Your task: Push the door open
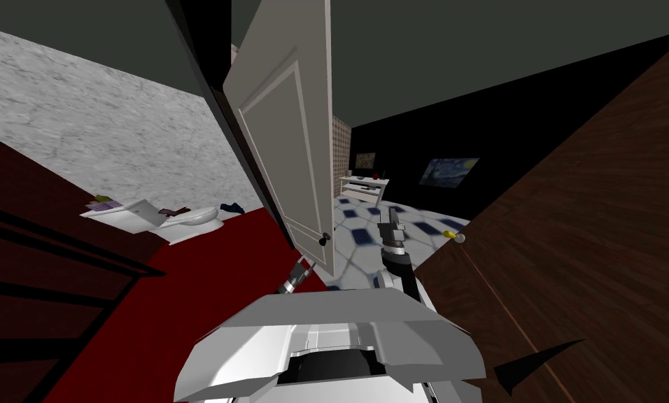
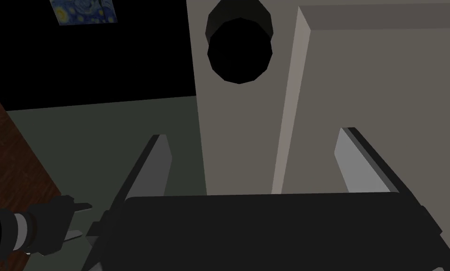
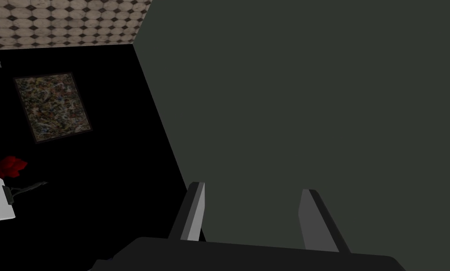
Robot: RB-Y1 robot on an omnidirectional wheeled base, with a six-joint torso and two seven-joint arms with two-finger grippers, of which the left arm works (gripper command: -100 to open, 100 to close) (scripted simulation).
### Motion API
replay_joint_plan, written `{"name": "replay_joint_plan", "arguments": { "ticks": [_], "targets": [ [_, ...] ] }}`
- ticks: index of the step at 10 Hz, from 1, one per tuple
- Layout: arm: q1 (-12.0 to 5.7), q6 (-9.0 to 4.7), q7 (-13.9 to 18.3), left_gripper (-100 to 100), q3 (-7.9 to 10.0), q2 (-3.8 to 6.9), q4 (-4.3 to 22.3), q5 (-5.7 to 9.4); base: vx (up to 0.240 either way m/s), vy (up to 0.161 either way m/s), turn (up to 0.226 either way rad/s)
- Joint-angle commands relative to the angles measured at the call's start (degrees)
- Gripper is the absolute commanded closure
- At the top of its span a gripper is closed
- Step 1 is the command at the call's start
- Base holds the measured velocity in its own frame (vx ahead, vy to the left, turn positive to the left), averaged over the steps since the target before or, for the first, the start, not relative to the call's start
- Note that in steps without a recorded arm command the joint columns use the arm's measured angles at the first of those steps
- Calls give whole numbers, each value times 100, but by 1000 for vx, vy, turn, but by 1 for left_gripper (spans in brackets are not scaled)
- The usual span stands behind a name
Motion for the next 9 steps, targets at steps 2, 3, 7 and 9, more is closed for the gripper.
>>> {"name": "replay_joint_plan", "arguments": {
  "ticks": [2,3,7,9],
  "targets": [
    [5,-28,-95,-100,20,37,10,-43,-23,-26,35],
    [-38,6,-138,-100,36,-1,38,-45,101,-65,-45],
    [-119,81,-180,-100,62,-79,87,-39,158,-96,-30],
    [-175,132,-208,-100,79,-132,120,-35,166,-101,-31]
  ]
}}
